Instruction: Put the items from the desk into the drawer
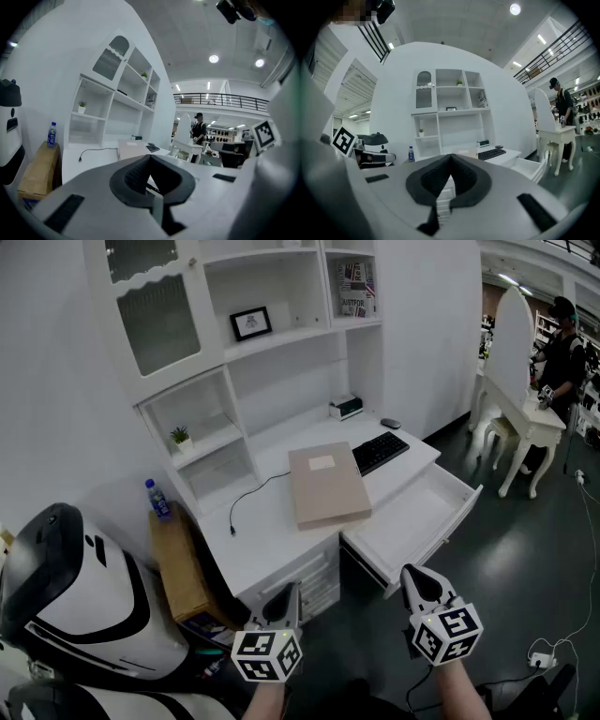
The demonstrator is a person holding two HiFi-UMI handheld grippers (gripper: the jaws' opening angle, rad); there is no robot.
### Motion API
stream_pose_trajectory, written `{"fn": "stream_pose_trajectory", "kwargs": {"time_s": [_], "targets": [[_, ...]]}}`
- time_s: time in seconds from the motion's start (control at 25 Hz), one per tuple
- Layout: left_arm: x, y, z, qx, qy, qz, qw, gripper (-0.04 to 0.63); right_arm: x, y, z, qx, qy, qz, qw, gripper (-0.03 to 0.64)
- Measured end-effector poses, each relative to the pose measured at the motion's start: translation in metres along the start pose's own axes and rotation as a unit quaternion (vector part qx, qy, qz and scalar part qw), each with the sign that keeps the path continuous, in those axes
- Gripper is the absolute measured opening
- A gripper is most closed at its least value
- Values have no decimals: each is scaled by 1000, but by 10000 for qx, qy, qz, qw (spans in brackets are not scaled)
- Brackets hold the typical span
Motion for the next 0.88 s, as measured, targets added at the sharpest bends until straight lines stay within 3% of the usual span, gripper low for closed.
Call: {"fn": "stream_pose_trajectory", "kwargs": {"time_s": [0.64, 0.88], "targets": [[-5, -14, 0, 7, 68, 230, 9997, 15, -15, -13, -2, 81, -58, 94, 9999, 6], [-10, -24, 7, -15, 64, 231, 9997, 17, -24, -19, 3, 60, -8, 269, 9996, 89]]}}
Point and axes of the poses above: the fingertips, and each gripper's own axes: y backward along the fingers, x to its left, z out of its top, the point moved 6 cm from there along y, backward along the fingers, and after that the axes turned 14 degrees about x, right-handed, at the moved point
